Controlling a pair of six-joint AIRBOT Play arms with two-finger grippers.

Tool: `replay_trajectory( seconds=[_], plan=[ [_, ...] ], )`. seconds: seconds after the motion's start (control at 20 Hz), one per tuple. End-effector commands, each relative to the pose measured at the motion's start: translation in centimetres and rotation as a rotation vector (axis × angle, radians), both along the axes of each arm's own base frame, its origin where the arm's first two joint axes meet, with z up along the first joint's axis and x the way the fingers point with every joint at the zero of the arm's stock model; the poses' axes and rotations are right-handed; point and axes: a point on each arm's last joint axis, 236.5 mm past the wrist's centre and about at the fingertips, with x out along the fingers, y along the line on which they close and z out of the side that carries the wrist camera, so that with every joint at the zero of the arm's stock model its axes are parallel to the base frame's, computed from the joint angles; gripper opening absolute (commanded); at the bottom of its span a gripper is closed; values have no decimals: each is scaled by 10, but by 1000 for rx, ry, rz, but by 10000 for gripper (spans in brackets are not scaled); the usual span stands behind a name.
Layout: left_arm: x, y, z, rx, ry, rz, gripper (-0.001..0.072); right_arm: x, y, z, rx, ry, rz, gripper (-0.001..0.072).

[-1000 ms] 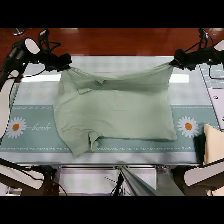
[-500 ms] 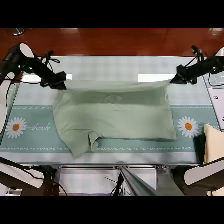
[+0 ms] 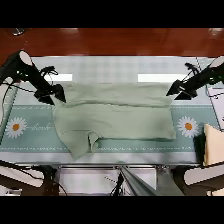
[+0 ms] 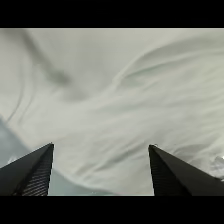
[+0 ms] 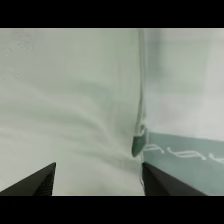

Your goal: Fold the shirts.

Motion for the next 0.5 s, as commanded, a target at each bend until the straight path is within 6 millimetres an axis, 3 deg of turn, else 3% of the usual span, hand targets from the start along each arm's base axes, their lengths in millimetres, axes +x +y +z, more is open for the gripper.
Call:
replay_trajectory(
  seconds=[0.0,0.1,0.2,0.25,0.35,0.45],
  plan=[
    [-29,24,23,44,-11,49,705,-11,-36,41,-117,-109,-68,620],
    [-61,40,23,48,-32,121,705,-27,-44,52,-140,-196,-151,620],
    [-108,59,5,55,-9,248,705,-50,-23,50,-88,-252,-190,620],
    [-129,65,-5,44,19,320,704,-61,-3,48,-29,-281,-189,620],
    [-154,52,-21,-68,25,480,704,-78,32,42,95,-316,-225,620],
    [-155,29,-33,-177,-46,591,704,-89,55,38,193,-325,-251,620]
  ],
)
